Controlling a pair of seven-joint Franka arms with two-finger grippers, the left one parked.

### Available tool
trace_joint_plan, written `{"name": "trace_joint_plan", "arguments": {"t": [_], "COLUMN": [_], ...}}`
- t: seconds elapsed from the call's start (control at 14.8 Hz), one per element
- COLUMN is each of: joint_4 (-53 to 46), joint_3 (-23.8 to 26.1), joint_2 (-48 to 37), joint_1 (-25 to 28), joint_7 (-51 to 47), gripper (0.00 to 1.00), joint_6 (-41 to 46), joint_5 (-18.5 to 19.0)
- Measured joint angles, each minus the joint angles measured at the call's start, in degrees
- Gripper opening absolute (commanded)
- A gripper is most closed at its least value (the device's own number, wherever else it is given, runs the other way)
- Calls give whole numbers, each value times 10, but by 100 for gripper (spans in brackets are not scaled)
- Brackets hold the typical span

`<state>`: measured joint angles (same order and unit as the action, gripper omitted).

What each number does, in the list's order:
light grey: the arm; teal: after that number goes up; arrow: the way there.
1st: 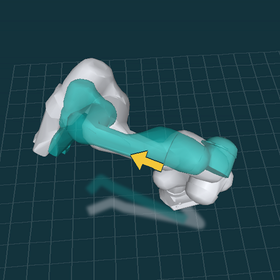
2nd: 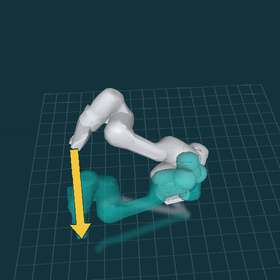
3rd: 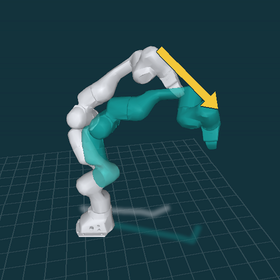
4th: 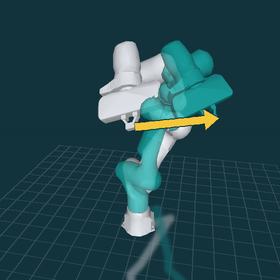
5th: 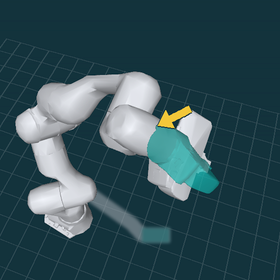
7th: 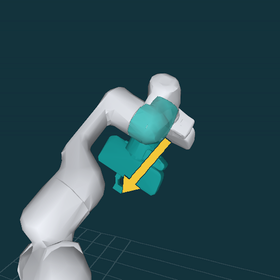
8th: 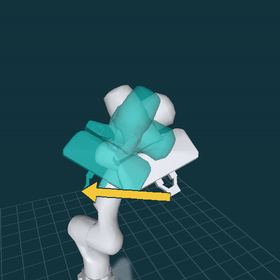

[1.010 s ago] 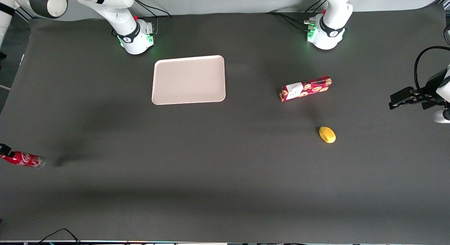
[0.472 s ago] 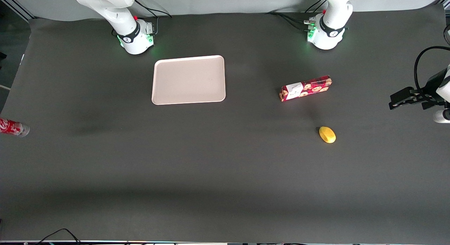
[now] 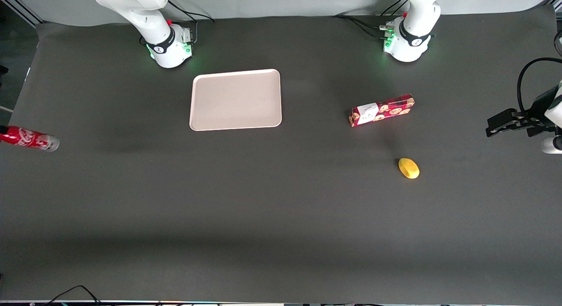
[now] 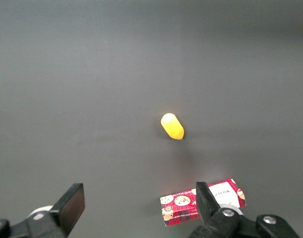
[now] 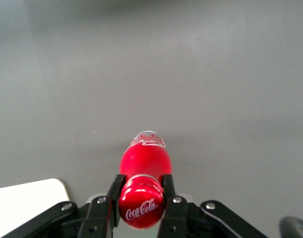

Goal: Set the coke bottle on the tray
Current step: 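Carry the held bottle with the right gripper over the pink tray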

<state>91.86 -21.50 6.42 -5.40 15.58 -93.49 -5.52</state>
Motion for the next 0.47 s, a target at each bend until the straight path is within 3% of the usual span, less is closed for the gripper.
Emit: {"name": "trace_joint_plan", "arguments": {"t": [0.47], "joint_4": [200], "joint_3": [166], "joint_2": [-187], "joint_1": [4], "joint_7": [-270], "gripper": [0], "joint_6": [-11], "joint_5": [18]}}
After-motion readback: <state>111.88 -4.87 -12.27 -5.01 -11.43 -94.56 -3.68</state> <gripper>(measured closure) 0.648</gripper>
